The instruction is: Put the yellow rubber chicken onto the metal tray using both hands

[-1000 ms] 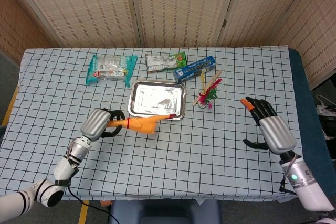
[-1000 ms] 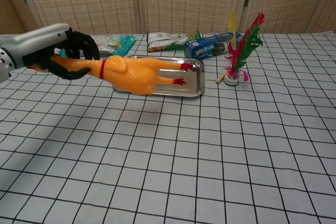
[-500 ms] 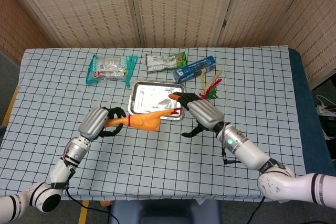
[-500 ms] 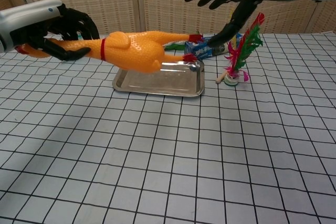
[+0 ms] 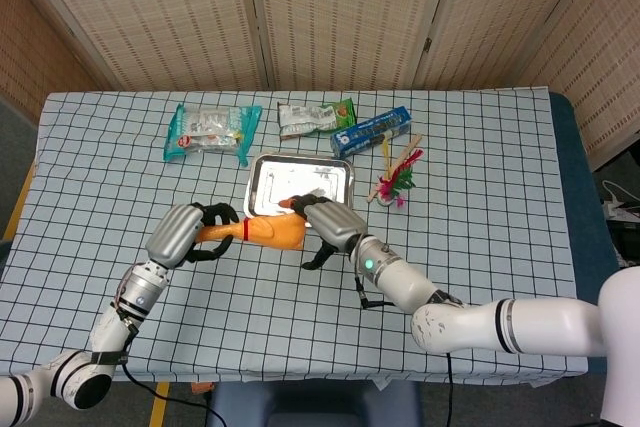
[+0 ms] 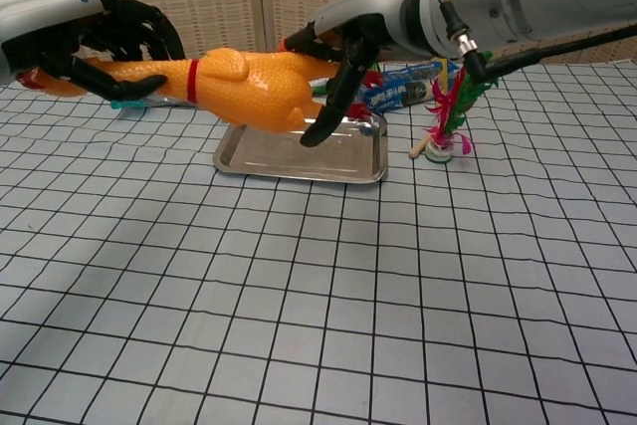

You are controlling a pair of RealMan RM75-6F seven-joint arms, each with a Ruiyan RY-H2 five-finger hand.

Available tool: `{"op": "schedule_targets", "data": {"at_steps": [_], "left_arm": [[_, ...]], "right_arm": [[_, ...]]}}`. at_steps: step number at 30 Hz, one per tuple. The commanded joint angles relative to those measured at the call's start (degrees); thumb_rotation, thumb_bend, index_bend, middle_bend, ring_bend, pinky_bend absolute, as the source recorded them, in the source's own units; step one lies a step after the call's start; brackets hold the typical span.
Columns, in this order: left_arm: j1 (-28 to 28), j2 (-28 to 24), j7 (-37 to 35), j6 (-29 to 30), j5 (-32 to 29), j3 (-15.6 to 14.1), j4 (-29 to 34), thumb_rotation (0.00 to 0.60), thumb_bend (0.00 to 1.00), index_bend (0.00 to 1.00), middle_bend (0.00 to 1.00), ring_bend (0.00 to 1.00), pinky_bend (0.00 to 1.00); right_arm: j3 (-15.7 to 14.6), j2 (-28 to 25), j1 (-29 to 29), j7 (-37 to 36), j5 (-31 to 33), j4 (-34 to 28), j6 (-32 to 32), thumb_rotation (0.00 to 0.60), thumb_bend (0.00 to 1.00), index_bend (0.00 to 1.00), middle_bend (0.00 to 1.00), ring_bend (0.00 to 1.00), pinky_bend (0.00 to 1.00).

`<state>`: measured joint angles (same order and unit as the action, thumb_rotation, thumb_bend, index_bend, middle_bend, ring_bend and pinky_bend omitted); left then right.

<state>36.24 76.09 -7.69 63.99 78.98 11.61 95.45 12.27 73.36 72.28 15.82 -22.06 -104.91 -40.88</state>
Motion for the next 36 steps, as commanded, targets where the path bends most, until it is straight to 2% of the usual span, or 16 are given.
{"op": "schedule_targets", "data": {"at_steps": [1, 2, 5, 6, 8, 10, 16, 17, 19, 20, 21, 22, 23, 27, 32, 36], "left_arm": [[-0.05, -0.27, 0.02, 0.07, 0.36, -0.21, 0.36, 0.6, 0.6, 0.91, 0.81, 0.62, 0.5], [-0.06, -0.31, -0.03, 0.12, 0.46, -0.24, 0.51, 0.6, 0.6, 0.91, 0.81, 0.62, 0.5], [-0.14, -0.37, -0.07, 0.38, 0.76, -0.34, 0.93, 0.6, 0.6, 0.91, 0.81, 0.62, 0.5], [-0.17, -0.4, -0.05, 0.47, 0.84, -0.38, 1.07, 0.6, 0.6, 0.91, 0.81, 0.62, 0.5], [-0.23, -0.53, -0.07, 0.6, 0.81, -0.33, 1.26, 0.6, 0.6, 0.91, 0.81, 0.62, 0.49], [-0.3, -0.77, -0.15, 0.68, 0.62, -0.22, 1.44, 0.6, 0.6, 0.91, 0.82, 0.62, 0.49], [-0.48, -1.11, -0.55, 0.72, 0.31, -0.18, 1.62, 0.6, 0.6, 0.91, 0.82, 0.62, 0.49], [-0.45, -1.15, -0.54, 0.64, 0.27, -0.19, 1.61, 0.6, 0.6, 0.91, 0.82, 0.62, 0.49], [-0.39, -1.3, -0.5, 0.48, 0.14, -0.15, 1.69, 0.6, 0.6, 0.91, 0.82, 0.62, 0.49], [-0.39, -1.36, -0.47, 0.46, 0.09, -0.13, 1.71, 0.6, 0.6, 0.91, 0.82, 0.62, 0.49], [-0.41, -1.44, -0.51, 0.53, 0.03, -0.06, 1.73, 0.6, 0.6, 0.91, 0.82, 0.62, 0.49], [-0.44, -1.49, -0.61, 0.61, -0.01, 0.01, 1.72, 0.6, 0.6, 0.91, 0.82, 0.62, 0.49], [-0.48, -1.6, -0.74, 0.66, -0.08, 0.08, 1.68, 0.6, 0.6, 0.91, 0.82, 0.62, 0.49], [-0.68, -2.35, -1.35, 0.77, -0.43, 0.38, 1.55, 0.6, 0.6, 0.91, 0.82, 0.62, 0.49], [-0.67, -2.56, -1.65, 0.61, -0.45, 0.36, 1.6, 0.6, 0.6, 0.91, 0.82, 0.62, 0.49], [-0.52, -2.62, -1.79, 0.4, -0.49, 0.45, 1.94, 0.6, 0.6, 0.91, 0.82, 0.62, 0.49]], "right_arm": [[-0.9, 1.61, 0.43, 1.65, -1.03, 0.08, -4.37, 0.6, 0.2, 0.5, 0.34, 0.38, 0.59], [-0.88, 2.14, 0.33, 1.83, -1.33, 0.01, -5.8, 0.6, 0.24, 0.62, 0.45, 0.51, 0.72], [-0.05, 4.94, -0.48, 1.87, -2.63, 0.33, -12.12, 0.6, 0.34, 0.88, 0.65, 0.73, 0.94], [0.38, 6.02, -0.9, 1.77, -3.44, 0.41, -14.3, 0.6, 0.37, 0.95, 0.71, 0.79, 0.98], [0.6, 7.08, -1.47, 2.03, -4.75, 0.34, -16.45, 0.6, 0.42, 1.0, 0.77, 0.89, 1.0], [0.87, 7.49, -2.01, 2.28, -5.52, -0.09, -17.48, 0.6, 0.45, 1.0, 0.78, 0.93, 1.0], [1.68, 7.45, -3.37, 2.64, -5.92, -1.55, -18.02, 0.6, 0.46, 1.0, 0.78, 0.91, 1.0], [1.77, 6.78, -3.55, 2.33, -5.54, -2.23, -16.67, 0.6, 0.45, 0.94, 0.75, 0.83, 0.95], [1.82, 4.2, -3.8, 1.19, -5.29, -3.14, -11.34, 0.6, 0.38, 0.62, 0.52, 0.52, 0.65], [1.91, 3.19, -3.86, 0.61, -5.19, -3.11, -9.2, 0.6, 0.33, 0.34, 0.3, 0.28, 0.38], [2.08, 1.99, -3.89, -0.1, -5.31, -2.89, -6.75, 0.6, 0.28, 0.13, 0.13, 0.11, 0.17], [2.33, 1.31, -4.04, -0.83, -5.74, -2.67, -5.29, 0.6, 0.26, 0.05, 0.06, 0.04, 0.08], [2.54, 0.77, -4.27, -1.49, -6.28, -2.42, -4.36, 0.6, 0.22, 0.0, 0.0, 0.0, 0.01], [3.75, -0.02, -6.31, -5.11, -10.51, -2.12, -3.47, 0.6, 0.14, 0.0, 0.0, 0.0, 0.0], [4.65, -0.65, -7.11, -8.16, -12.52, -1.51, -1.33, 0.6, 0.11, 0.0, 0.0, 0.0, 0.0], [4.13, 0.53, -6.81, -8.48, -13.33, -0.15, -1.08, 0.6, 0.11, 0.0, 0.0, 0.0, 0.0]]}}
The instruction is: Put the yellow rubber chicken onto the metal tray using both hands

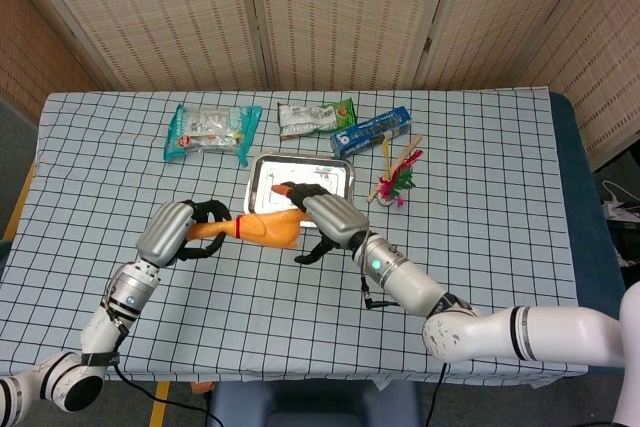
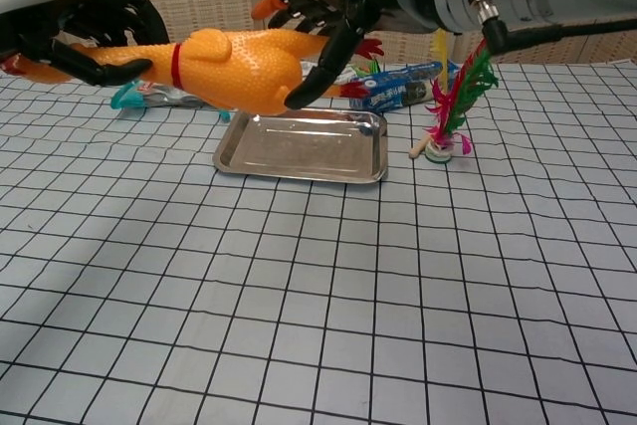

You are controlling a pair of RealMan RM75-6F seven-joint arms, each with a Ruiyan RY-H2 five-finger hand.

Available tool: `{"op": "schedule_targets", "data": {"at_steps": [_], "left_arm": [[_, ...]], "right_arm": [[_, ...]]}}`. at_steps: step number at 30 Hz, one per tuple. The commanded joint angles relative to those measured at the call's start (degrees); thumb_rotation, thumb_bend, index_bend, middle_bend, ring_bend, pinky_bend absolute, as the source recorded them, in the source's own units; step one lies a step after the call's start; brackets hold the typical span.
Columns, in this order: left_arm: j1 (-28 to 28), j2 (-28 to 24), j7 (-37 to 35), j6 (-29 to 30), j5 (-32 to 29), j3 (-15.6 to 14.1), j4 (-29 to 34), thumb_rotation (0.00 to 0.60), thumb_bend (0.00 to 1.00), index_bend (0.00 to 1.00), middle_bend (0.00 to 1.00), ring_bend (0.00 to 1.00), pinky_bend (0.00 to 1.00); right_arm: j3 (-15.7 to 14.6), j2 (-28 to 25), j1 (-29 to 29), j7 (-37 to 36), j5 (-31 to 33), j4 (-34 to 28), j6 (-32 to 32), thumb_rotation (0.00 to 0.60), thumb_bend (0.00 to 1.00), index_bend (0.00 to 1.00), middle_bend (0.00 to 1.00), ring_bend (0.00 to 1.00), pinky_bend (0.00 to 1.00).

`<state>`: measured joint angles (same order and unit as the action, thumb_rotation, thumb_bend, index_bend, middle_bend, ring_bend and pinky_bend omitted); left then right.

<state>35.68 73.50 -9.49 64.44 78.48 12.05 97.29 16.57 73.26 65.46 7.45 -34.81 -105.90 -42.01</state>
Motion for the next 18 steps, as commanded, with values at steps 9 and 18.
{"op": "schedule_targets", "data": {"at_steps": [9, 18], "left_arm": [[0.37, 0.25, 0.48, -0.47, -0.01, -0.11, 0.68, 0.6, 0.6, 0.91, 0.82, 0.62, 0.49], [0.42, 0.18, 0.82, -0.52, -0.28, -0.08, 0.97, 0.6, 0.6, 0.91, 0.82, 0.62, 0.49]], "right_arm": [[-1.16, 3.28, 1.92, 0.18, 1.78, 3.11, 0.66, 0.6, 0.16, 0.36, 0.25, 0.27, 0.44], [-0.62, 7.38, 1.21, 2.57, 1.25, 2.8, -9.4, 0.6, 0.44, 1.0, 0.78, 0.9, 1.0]]}}
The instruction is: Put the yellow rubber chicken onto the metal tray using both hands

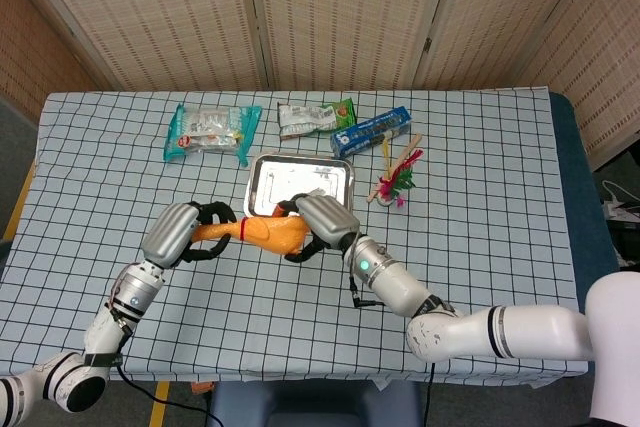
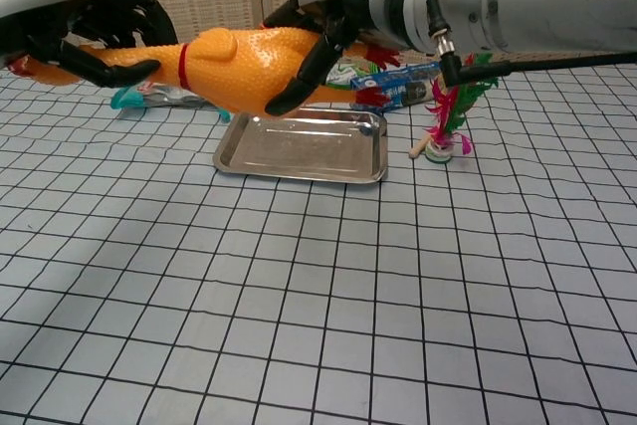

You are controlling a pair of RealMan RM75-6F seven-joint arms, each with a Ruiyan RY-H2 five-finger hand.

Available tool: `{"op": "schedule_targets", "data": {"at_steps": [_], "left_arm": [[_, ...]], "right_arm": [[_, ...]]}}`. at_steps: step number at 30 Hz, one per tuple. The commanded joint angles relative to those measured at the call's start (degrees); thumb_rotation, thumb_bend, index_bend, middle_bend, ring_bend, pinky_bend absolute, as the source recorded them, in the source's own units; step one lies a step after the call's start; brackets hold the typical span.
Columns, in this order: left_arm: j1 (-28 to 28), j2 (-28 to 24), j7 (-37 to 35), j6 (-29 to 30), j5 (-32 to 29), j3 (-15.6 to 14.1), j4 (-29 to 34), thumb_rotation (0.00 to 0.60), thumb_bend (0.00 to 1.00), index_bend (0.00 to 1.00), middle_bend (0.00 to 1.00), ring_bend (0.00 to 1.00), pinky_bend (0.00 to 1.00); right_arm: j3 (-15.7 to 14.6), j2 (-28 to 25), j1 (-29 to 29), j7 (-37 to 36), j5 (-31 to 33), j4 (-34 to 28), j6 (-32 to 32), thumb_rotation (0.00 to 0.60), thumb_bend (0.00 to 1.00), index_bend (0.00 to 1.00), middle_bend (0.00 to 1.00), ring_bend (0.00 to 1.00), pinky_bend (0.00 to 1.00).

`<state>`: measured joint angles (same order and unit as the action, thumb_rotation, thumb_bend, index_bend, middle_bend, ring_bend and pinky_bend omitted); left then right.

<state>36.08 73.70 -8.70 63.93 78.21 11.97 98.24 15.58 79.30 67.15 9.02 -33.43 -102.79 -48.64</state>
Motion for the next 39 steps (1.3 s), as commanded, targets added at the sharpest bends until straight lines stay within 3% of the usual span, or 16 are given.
{"op": "schedule_targets", "data": {"at_steps": [1, 8, 10, 12, 14, 15, 16, 17, 22, 29, 33, 39], "left_arm": [[0.03, -0.01, 0.09, -0.01, -0.02, 0.01, 0.04, 0.6, 0.6, 0.91, 0.82, 0.62, 0.49], [0.13, 0.13, 0.39, -0.17, -0.34, 0.04, 0.16, 0.6, 0.6, 0.91, 0.82, 0.62, 0.49], [0.15, 0.18, 0.51, -0.17, -0.48, 0.07, 0.1, 0.6, 0.6, 0.91, 0.82, 0.62, 0.49], [0.12, 0.2, 0.61, -0.17, -0.64, 0.08, -0.06, 0.6, 0.6, 0.91, 0.82, 0.62, 0.49], [0.03, 0.15, 0.71, -0.18, -0.76, -0.01, -0.34, 0.6, 0.6, 0.91, 0.82, 0.62, 0.49], [-0.06, 0.11, 0.72, -0.17, -0.83, -0.11, -0.61, 0.6, 0.6, 0.91, 0.82, 0.62, 0.5], [-0.15, 0.09, 0.69, -0.17, -0.9, -0.17, -0.89, 0.6, 0.6, 0.91, 0.82, 0.62, 0.5], [-0.23, 0.14, 0.48, -0.26, -1.13, -0.21, -1.32, 0.6, 0.6, 0.91, 0.82, 0.62, 0.5], [0.26, 0.69, -0.96, -1.6, -1.9, -0.01, -3.66, 0.6, 0.6, 0.91, 0.82, 0.62, 0.5], [3.21, 3.19, -4.52, -5.65, -2.72, 1.36, -9.29, 0.6, 0.6, 0.91, 0.82, 0.62, 0.49], [6.64, 7.31, -8.85, -9.98, -3.4, 2.56, -16.05, 0.6, 0.6, 0.91, 0.82, 0.62, 0.49], [12.71, 16.12, -15.18, -15.95, -2.88, 3.63, -30.98, 0.6, 0.6, 0.91, 0.82, 0.62, 0.49]], "right_arm": [[0.36, 1.23, -0.5, 1.22, 0.04, -0.39, -2.75, 0.6, 0.45, 1.0, 0.78, 0.92, 1.0], [-0.07, -0.29, -0.38, 2.8, 1.5, -1.2, -1.03, 0.6, 0.48, 1.0, 0.78, 0.94, 1.0], [0.15, -0.7, -0.66, 2.3, 1.99, -1.54, -0.56, 0.6, 0.47, 0.99, 0.78, 0.89, 0.99], [-0.42, -2.67, -0.84, 1.61, 1.72, -2.24, 3.5, 0.6, 0.43, 0.8, 0.62, 0.65, 0.79], [-0.99, -4.62, -0.92, 1.12, 0.97, -2.03, 7.03, 0.6, 0.33, 0.25, 0.19, 0.19, 0.3], [-1.05, -5.54, -1.32, 0.79, -0.36, -1.81, 7.72, 0.6, 0.29, 0.09, 0.07, 0.07, 0.14], [-0.76, -5.9, -2.08, 0.01, -1.91, -1.75, 7.41, 0.6, 0.25, 0.01, 0.0, 0.0, 0.04], [-0.26, -6.21, -3.51, -1.5, -4.25, -1.87, 6.52, 0.6, 0.21, 0.0, 0.0, 0.0, 0.0], [0.89, -9.54, -9.37, -7.38, -13.12, -2.66, 3.98, 0.6, 0.12, 0.0, 0.0, 0.0, 0.0], [0.22, -15.98, -18.5, -13.29, -25.2, -3.37, -3.35, 0.6, 0.11, 0.0, 0.0, 0.0, 0.0], [-0.59, -18.84, -22.69, -16.75, -29.89, -2.31, -6.3, 0.6, 0.11, 0.0, 0.0, 0.0, 0.0], [-0.41, -20.9, -24.22, -21.43, -31.0, 0.93, -4.0, 0.6, 0.11, 0.0, 0.0, 0.0, 0.0]]}}
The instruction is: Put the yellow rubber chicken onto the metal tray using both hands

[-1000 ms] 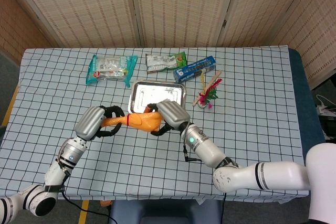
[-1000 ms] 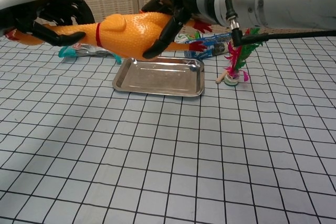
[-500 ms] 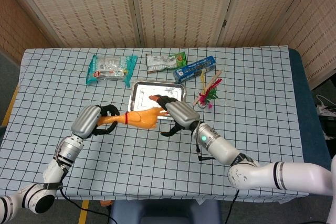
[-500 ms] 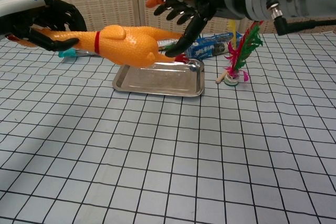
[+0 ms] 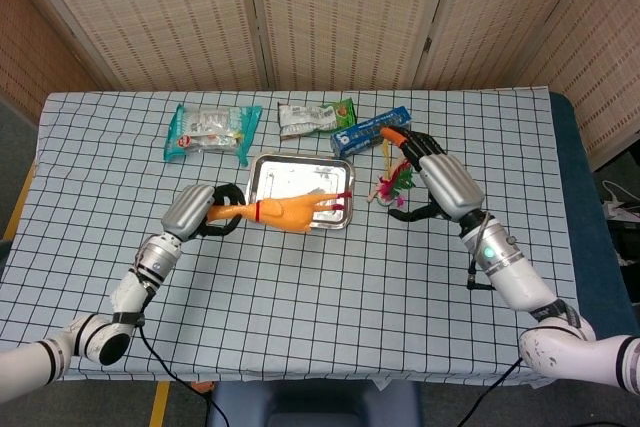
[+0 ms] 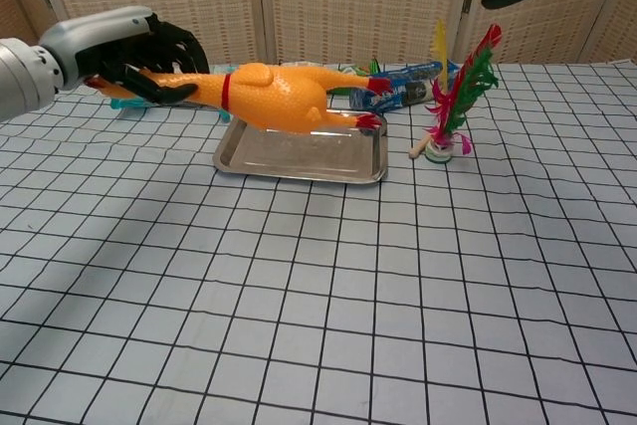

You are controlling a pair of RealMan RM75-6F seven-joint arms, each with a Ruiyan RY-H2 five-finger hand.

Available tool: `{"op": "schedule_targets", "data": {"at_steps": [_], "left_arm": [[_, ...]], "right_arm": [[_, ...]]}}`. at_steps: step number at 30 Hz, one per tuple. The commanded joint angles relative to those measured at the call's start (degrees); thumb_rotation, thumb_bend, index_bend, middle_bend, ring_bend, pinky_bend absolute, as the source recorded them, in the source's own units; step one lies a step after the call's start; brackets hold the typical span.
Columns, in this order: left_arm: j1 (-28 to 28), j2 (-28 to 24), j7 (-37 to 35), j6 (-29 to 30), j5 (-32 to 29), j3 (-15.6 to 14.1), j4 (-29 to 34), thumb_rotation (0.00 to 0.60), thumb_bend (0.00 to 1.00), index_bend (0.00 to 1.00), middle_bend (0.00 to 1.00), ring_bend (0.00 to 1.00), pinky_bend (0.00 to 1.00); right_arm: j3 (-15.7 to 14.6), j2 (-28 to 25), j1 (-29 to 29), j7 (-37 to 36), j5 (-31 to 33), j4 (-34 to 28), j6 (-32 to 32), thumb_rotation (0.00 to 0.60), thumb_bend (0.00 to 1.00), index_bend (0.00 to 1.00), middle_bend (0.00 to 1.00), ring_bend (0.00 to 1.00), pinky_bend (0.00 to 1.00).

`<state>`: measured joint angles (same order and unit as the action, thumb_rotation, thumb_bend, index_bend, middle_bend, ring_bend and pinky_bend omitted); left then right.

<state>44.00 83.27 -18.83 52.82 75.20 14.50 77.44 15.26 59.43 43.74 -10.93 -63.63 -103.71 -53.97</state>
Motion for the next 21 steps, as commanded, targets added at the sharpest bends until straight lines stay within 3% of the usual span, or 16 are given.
{"op": "schedule_targets", "data": {"at_steps": [1, 10, 13, 18, 21], "left_arm": [[5.75, 7.97, -6.08, -5.71, 0.24, 1.21, -12.85, 0.6, 0.6, 0.91, 0.82, 0.62, 0.49], [12.58, 19.87, -18.69, -11.74, 2.29, 0.8, -37.44, 0.6, 0.57, 0.87, 0.81, 0.62, 0.49], [13.37, 22.29, -22.45, -11.86, 3.81, -0.45, -42.88, 0.6, 0.55, 0.63, 0.74, 0.59, 0.49], [14.47, 23.6, -28.37, -14.33, 5.8, -2.76, -46.89, 0.6, 0.48, 0.12, 0.38, 0.34, 0.45], [15.1, 24.21, -29.37, -15.01, 6.2, -3.34, -47.92, 0.6, 0.45, 0.01, 0.22, 0.22, 0.41]], "right_arm": [[-0.13, -1.09, -0.82, -1.75, -0.92, 2.46, 1.8, 0.6, 0.11, 0.0, 0.0, 0.0, 0.0], [0.2, 0.15, -0.07, -5.73, -1.85, 10.06, 6.47, 0.6, 0.11, 0.0, 0.0, 0.0, 0.0], [0.46, 0.97, 0.45, -7.81, -1.79, 12.85, 8.57, 0.6, 0.11, 0.0, 0.0, 0.0, 0.0], [1.06, 2.41, 0.78, -10.68, -1.9, 16.26, 10.28, 0.6, 0.11, 0.0, 0.0, 0.0, 0.0], [1.46, 2.58, 0.56, -12.71, -2.12, 16.57, 10.92, 0.6, 0.11, 0.0, 0.0, 0.0, 0.0]]}}
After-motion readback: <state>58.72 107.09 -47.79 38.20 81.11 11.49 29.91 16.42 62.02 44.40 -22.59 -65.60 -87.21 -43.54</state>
